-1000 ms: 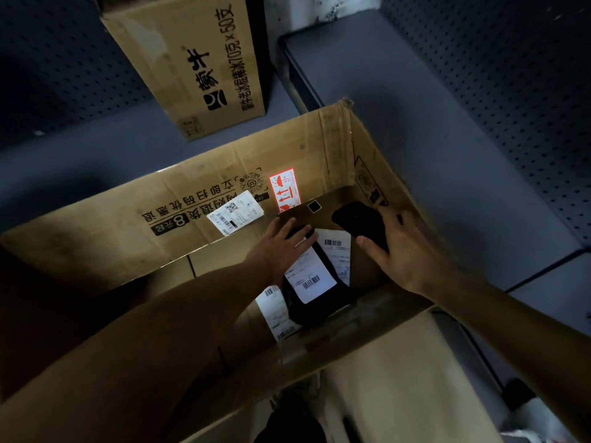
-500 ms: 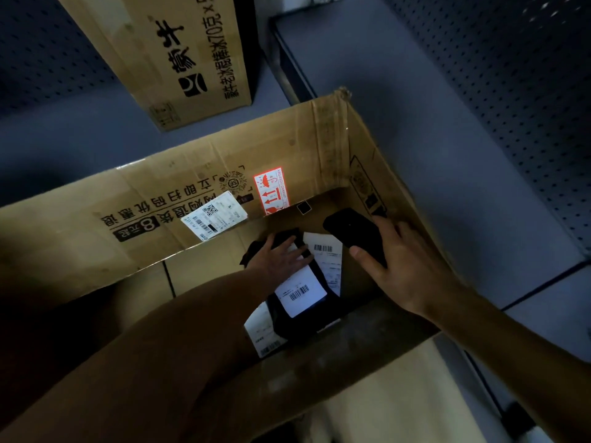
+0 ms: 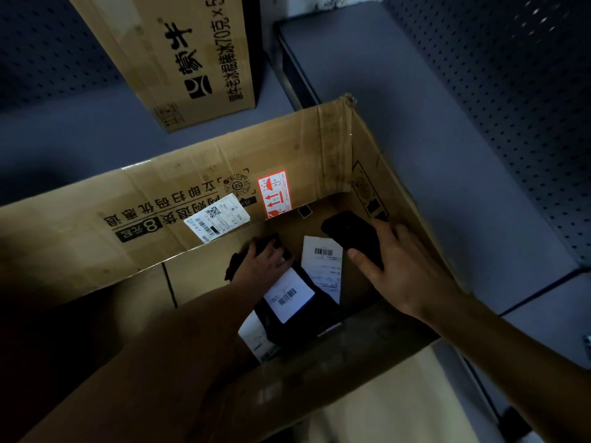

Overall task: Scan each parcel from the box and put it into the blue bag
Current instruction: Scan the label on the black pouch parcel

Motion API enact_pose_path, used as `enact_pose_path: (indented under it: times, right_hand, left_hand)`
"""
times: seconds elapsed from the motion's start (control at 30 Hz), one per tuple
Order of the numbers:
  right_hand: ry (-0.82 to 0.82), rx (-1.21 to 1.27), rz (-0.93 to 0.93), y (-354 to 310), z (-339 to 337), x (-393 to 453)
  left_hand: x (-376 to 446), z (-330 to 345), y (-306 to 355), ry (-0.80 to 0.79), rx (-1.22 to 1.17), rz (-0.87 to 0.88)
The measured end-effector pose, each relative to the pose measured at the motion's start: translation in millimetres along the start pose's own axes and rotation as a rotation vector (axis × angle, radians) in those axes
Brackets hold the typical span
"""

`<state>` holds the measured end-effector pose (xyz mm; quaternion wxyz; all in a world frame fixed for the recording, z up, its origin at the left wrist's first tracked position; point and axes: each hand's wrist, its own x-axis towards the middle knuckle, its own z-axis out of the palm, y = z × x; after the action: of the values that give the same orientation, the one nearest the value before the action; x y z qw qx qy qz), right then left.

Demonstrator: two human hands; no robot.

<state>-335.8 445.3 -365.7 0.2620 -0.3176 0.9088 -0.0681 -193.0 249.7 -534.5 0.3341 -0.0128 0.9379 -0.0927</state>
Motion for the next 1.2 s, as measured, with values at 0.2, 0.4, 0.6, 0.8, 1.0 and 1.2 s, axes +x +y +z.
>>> enact_pose_path:
  times: [0.2,0.4,0.6,0.8,1.0,1.2]
  right_hand:
    - [0.007,-0.016,-0.012,-2.7,-2.4,-3.2]
    - [0.069,0.019,0.021,-10.4,-21.5,-9.3]
    - [0.116,-0.042,0.021,-26.0,-61.3,-39.8]
    - [0.167,-0.055,-0.002,-44.4,-99.2,-77.3]
    - [0.27,-0.071,-0.044,-72.5,-150.6,-117.7]
    - [0.315,-0.085,-0.07,-103.7,-185.2,-158.4]
  left_hand:
    - [-19.6,2.2,-3.2,0.024,-0.039,-0.033]
    - [-60.6,-14.2,-9.8,0.05,-0.269,-0.232]
    - [-119.3,-40.6,-15.9,0.142,-0.333,-0.337]
    - [-173.5,-93.2,-35.1,0.181,-0.356,-0.415]
    - [-239.6,-157.1,-64.7,0.232,-0.388,-0.54]
    - [-302.2,-197.5,-88.3,0.336,-0.41,-0.645]
